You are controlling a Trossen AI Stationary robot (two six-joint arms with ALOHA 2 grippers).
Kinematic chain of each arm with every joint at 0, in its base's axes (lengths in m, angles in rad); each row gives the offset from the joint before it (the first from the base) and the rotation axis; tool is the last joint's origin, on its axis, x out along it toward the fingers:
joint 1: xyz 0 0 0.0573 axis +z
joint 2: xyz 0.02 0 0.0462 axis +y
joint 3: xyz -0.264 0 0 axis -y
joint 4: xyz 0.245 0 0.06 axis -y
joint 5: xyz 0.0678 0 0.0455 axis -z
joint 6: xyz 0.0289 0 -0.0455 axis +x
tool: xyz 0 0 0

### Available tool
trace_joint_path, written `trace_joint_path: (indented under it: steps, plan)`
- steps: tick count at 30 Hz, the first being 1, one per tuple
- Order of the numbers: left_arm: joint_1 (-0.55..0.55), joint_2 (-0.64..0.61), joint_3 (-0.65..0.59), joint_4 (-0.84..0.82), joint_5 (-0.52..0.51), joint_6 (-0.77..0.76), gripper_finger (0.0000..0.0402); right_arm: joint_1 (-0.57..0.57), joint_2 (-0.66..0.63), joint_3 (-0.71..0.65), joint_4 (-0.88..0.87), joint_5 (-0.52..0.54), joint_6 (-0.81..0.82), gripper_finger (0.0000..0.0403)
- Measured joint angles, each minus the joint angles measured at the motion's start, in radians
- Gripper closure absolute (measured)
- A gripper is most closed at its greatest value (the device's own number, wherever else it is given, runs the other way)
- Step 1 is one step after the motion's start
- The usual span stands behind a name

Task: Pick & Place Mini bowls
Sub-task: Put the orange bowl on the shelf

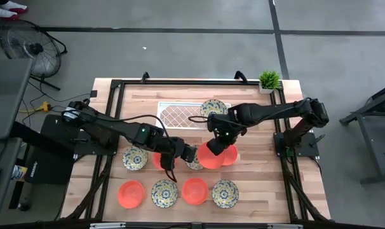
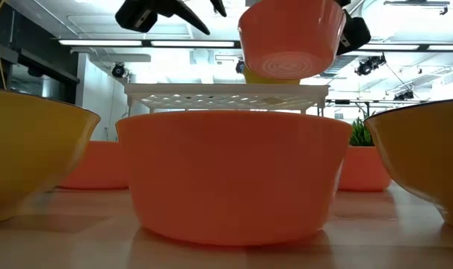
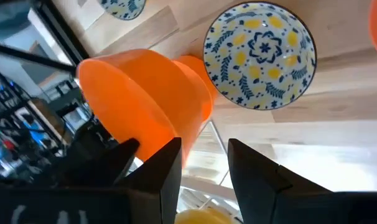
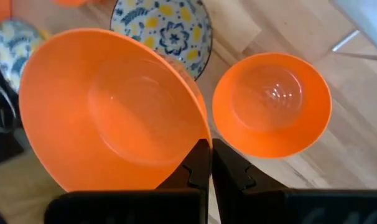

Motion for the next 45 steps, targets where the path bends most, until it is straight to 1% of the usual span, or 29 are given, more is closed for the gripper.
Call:
trace_joint_path:
  steps: [4,6,8,9,11,14,20,22,25,27,31,34,36,40,45]
  plan:
    - [0.0,0.0,-0.001,0.0,0.001,0.077,0.0276,-0.027,0.0,0.0,0.002,-0.029,-0.072,0.0403]
    - [0.0,0.002,-0.001,0.003,0.002,0.079,0.0276,-0.036,0.0,0.0,0.002,-0.03,-0.082,0.0403]
    - [0.0,0.023,0.0,0.025,-0.001,0.041,0.0276,-0.039,0.0,0.0,-0.004,-0.027,-0.08,0.0403]
    - [0.0,0.029,-0.001,0.019,-0.002,-0.01,0.0276,-0.038,0.0,0.0,-0.005,-0.02,-0.071,0.0403]
    - [-0.002,0.029,-0.005,0.008,-0.002,-0.169,0.0276,-0.037,0.0,0.0,-0.005,0.0,-0.049,0.0403]
    - [-0.002,0.024,0.0,0.013,0.038,-0.449,0.0276,-0.034,0.0,0.0,-0.006,0.035,-0.023,0.0403]
    - [0.0,0.017,-0.001,-0.032,0.033,-1.034,0.0276,0.017,0.0,0.0,-0.017,0.15,0.041,0.0403]
    - [0.0,0.016,-0.001,-0.048,0.048,-1.191,0.0276,0.04,0.0,0.0,-0.021,0.196,0.071,0.0403]
    - [0.0,0.016,-0.001,-0.067,0.049,-1.375,0.0276,0.074,0.0,0.0,-0.025,0.266,0.102,0.0403]
    - [0.0,0.016,-0.001,-0.063,0.049,-1.465,0.0276,0.093,0.0,0.0,-0.032,0.316,0.124,0.0403]
    - [0.0,0.016,-0.001,-0.034,0.036,-1.56,0.0276,0.131,0.0,0.0,-0.072,0.392,0.174,0.0403]
    - [0.0,0.017,-0.001,-0.004,0.009,-1.569,0.0276,0.161,-0.001,0.0,-0.091,0.417,0.188,0.0403]
    - [0.0,0.017,-0.001,0.03,0.012,-1.483,0.0276,0.178,-0.001,0.0,-0.106,0.414,0.166,0.0403]
    - [-0.016,0.016,-0.001,0.065,0.065,-1.18,0.0276,0.191,-0.001,0.0,-0.139,0.363,0.118,0.0403]
    - [-0.056,0.031,-0.002,0.122,0.067,-0.793,0.0276,0.17,-0.001,0.0,-0.125,0.285,0.034,0.0403]
